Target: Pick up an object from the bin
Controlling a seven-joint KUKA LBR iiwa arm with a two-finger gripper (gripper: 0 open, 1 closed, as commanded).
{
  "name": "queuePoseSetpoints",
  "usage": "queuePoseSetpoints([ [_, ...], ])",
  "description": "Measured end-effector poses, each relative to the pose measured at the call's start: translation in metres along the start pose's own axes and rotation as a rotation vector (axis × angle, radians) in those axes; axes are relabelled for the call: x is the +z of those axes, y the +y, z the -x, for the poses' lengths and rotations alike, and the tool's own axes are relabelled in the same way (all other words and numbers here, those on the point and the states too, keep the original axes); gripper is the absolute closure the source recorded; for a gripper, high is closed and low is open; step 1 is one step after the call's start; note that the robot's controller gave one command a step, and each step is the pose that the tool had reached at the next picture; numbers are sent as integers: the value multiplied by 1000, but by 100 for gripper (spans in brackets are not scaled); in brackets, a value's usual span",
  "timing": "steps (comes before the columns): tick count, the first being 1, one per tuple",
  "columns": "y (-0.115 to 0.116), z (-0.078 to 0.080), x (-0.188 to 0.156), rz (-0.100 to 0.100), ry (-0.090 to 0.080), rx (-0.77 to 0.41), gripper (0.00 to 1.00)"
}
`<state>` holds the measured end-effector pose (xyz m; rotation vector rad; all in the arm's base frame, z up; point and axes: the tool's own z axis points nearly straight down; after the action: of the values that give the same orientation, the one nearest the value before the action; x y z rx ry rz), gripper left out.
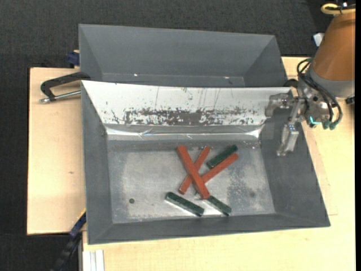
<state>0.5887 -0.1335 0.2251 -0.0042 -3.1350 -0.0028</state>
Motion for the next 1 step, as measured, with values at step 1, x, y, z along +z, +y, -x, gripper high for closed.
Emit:
queuePoseSetpoints([
  [1,1,2,-5,-2,-9,-2,0],
])
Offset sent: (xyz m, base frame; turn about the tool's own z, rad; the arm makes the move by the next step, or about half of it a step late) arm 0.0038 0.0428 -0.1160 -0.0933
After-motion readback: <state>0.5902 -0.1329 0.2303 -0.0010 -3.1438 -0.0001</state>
